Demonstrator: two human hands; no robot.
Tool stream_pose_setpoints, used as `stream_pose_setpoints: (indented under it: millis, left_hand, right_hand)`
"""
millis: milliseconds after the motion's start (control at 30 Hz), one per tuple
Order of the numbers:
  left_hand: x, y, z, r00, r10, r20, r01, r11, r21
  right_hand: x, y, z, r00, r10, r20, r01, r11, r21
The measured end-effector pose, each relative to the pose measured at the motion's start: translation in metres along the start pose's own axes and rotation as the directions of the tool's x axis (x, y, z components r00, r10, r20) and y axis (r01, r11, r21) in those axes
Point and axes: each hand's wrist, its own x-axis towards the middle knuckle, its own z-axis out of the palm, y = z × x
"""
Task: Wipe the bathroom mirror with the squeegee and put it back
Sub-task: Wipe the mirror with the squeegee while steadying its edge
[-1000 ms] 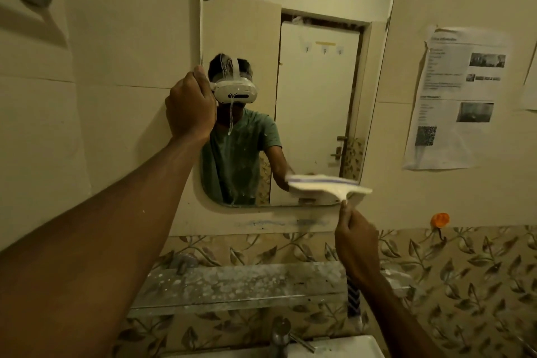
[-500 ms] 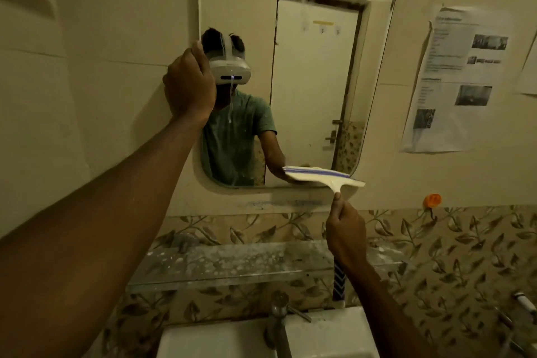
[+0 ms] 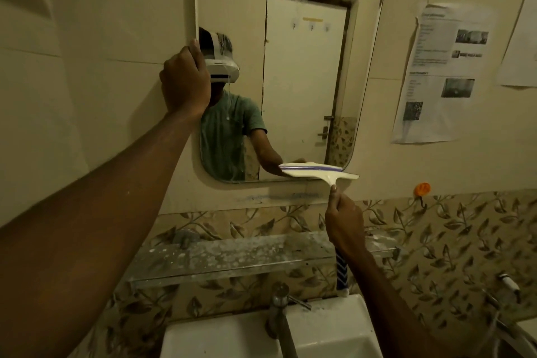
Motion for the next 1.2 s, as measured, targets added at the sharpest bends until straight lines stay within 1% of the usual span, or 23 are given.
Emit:
stream_pose_setpoints:
  millis: [100,267,400,467,533,567,633,667,700,733,767,867,900,933,1000,1100,1200]
  left_hand:
    - [0.001,-0.003,0.0,1.0,-0.004,0.018,0.004,1.0,-0.012]
    - [0.003,-0.001,-0.007,0.998,-0.023,0.06,0.027,0.998,-0.061]
    - [0.009,0.001,-0.02,0.986,-0.082,0.148,0.092,0.994,-0.064]
    - [0.017,0.0,-0.024,0.963,-0.149,0.224,0.169,0.983,-0.069]
    - [0.029,0.0,-0.03,0.909,-0.259,0.326,0.309,0.945,-0.111]
    - [0.035,0.0,-0.033,0.871,-0.322,0.37,0.399,0.904,-0.153]
    - [0.044,0.001,-0.036,0.794,-0.438,0.421,0.565,0.787,-0.248]
    - [0.045,0.002,-0.036,0.761,-0.487,0.43,0.624,0.732,-0.275]
    - [0.044,0.004,-0.036,0.743,-0.519,0.423,0.653,0.7,-0.288]
    - [0.044,0.005,-0.034,0.751,-0.531,0.393,0.649,0.706,-0.285]
    - [0.043,0.006,-0.034,0.779,-0.528,0.339,0.619,0.736,-0.276]
    - [0.055,0.014,-0.034,0.894,-0.422,0.151,0.448,0.85,-0.277]
    - [0.062,0.019,-0.036,0.916,-0.379,0.129,0.401,0.874,-0.276]
    - [0.07,0.023,-0.037,0.934,-0.335,0.122,0.356,0.892,-0.278]
    - [0.086,0.032,-0.04,0.949,-0.285,0.133,0.313,0.897,-0.311]
    - [0.107,0.041,-0.038,0.947,-0.268,0.174,0.318,0.85,-0.419]
    - [0.115,0.047,-0.033,0.95,-0.226,0.215,0.299,0.856,-0.421]
  right_hand:
    - [0.0,0.001,-0.003,1.0,-0.016,-0.005,0.016,1.0,-0.015]
    - [-0.014,0.011,-0.007,0.996,0.003,0.086,0.005,0.996,-0.085]
    - [-0.015,-0.001,-0.019,0.999,0.032,0.041,-0.032,0.999,-0.005]
    - [0.002,-0.02,-0.03,1.0,0.006,0.028,-0.007,0.999,0.04]
    - [0.026,-0.044,-0.042,1.0,-0.03,-0.006,0.031,0.995,0.091]
    - [0.039,-0.057,-0.049,0.998,-0.054,-0.028,0.057,0.992,0.111]
    - [0.063,-0.082,-0.058,0.992,-0.114,-0.055,0.12,0.985,0.125]
    - [0.073,-0.094,-0.062,0.988,-0.144,-0.064,0.151,0.98,0.129]
    - [0.083,-0.107,-0.065,0.982,-0.172,-0.078,0.181,0.974,0.135]
    - [0.093,-0.12,-0.069,0.976,-0.195,-0.096,0.208,0.968,0.143]
    - [0.102,-0.133,-0.071,0.97,-0.215,-0.115,0.231,0.961,0.152]
    - [0.128,-0.171,-0.082,0.959,-0.24,-0.151,0.262,0.953,0.153]
    - [0.136,-0.183,-0.086,0.957,-0.244,-0.156,0.267,0.951,0.153]
    - [0.143,-0.195,-0.09,0.956,-0.246,-0.16,0.271,0.949,0.163]
    - [0.157,-0.217,-0.098,0.952,-0.252,-0.174,0.284,0.939,0.194]
    - [0.178,-0.252,-0.109,0.94,-0.274,-0.204,0.313,0.929,0.197]
    - [0.197,-0.285,-0.12,0.936,-0.286,-0.207,0.32,0.934,0.156]
